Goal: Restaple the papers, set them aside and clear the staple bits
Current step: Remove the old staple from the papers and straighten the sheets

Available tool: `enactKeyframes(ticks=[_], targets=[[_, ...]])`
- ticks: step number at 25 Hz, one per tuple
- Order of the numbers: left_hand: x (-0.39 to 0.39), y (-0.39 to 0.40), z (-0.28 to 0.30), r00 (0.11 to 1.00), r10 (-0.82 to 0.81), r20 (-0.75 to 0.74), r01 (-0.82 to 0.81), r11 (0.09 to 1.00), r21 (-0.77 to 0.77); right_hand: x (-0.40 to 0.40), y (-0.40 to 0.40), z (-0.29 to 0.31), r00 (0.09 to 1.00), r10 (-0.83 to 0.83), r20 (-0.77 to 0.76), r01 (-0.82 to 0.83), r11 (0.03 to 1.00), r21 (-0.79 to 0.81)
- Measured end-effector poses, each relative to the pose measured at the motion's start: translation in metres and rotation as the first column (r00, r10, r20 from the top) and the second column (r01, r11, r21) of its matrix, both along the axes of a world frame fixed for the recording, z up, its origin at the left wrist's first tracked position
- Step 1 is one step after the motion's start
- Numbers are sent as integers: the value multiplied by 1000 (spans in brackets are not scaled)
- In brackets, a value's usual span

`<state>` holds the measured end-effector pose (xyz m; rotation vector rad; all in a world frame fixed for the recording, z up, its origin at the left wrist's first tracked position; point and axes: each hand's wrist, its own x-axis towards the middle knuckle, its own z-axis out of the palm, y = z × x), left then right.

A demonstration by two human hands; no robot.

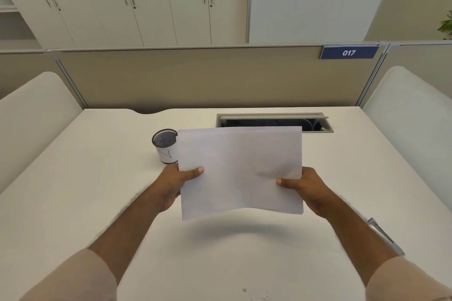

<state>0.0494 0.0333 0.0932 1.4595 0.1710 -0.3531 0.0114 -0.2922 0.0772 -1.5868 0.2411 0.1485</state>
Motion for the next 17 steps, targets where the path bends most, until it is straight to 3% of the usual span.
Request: enactKeyframes(ticks=[3,7,12,17], targets=[[-5,-16,-17,981,173,82,-175,984,16,-5,15,-11,988,-114,106,124,988,-88],[-18,-30,-38,930,326,169,-331,944,-1,-21,32,-35,943,-253,217,269,962,-46],[-42,-35,-81,957,274,97,-283,954,98,-45,38,-84,954,-285,90,294,949,-115],[-46,-40,-84,948,297,112,-311,941,131,-45,39,-93,939,-338,65,344,928,-145]])
